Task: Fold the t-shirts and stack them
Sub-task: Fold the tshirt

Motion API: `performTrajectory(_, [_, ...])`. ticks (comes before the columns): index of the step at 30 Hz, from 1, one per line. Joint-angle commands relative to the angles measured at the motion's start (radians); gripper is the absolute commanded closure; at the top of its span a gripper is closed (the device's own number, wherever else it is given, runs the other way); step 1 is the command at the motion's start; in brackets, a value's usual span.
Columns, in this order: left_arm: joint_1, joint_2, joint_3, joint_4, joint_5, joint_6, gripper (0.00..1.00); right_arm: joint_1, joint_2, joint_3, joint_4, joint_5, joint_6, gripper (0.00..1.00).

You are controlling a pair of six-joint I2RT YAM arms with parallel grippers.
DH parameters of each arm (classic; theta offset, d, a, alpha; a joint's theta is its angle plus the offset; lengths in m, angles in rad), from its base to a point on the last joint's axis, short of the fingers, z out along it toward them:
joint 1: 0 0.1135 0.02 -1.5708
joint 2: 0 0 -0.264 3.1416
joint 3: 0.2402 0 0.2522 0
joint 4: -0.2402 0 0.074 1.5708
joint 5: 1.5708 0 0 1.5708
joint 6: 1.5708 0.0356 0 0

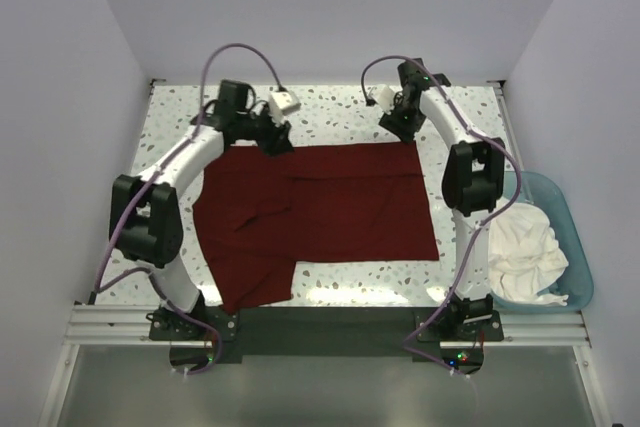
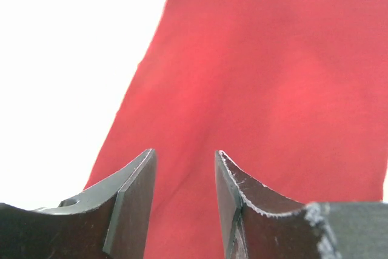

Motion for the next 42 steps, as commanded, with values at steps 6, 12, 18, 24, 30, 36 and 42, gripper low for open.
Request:
performTrajectory(6, [0.33, 0.065, -0.011, -0.195, -0.21, -0.104, 0.52, 0.002, -0.121, -0.111, -0.146, -0.105, 0.188, 0.5])
performTrajectory(12, [0.39, 0.123, -0.04, -0.206, -0.304, -0.093, 0.53, 0.0, -0.096, -0.222, -0.101, -0.094, 0.236, 0.54])
performTrajectory(18, [0.396, 0.259, 0.006, -0.193, -0.448, -0.096, 0.53, 0.0, -0.012, -0.228, -0.015, -0.031, 0.271, 0.54])
performTrajectory(24, [0.418, 0.465, 0.219, -0.191, -0.497, -0.092, 0.53, 0.0, 0.094, -0.118, 0.041, 0.036, 0.302, 0.53])
performTrajectory(30, [0.424, 0.638, 0.521, -0.231, -0.479, -0.079, 0.5, 0.002, 0.2, 0.094, 0.046, 0.076, 0.332, 0.46])
performTrajectory(36, [0.425, 0.513, 0.568, -0.248, -0.301, -0.032, 0.39, 0.005, 0.131, 0.208, 0.039, 0.044, 0.305, 0.28])
performTrajectory(42, [0.457, 0.211, 0.378, -0.378, -0.067, 0.164, 0.21, 0.022, -0.171, 0.009, -0.06, -0.108, 0.182, 0.01])
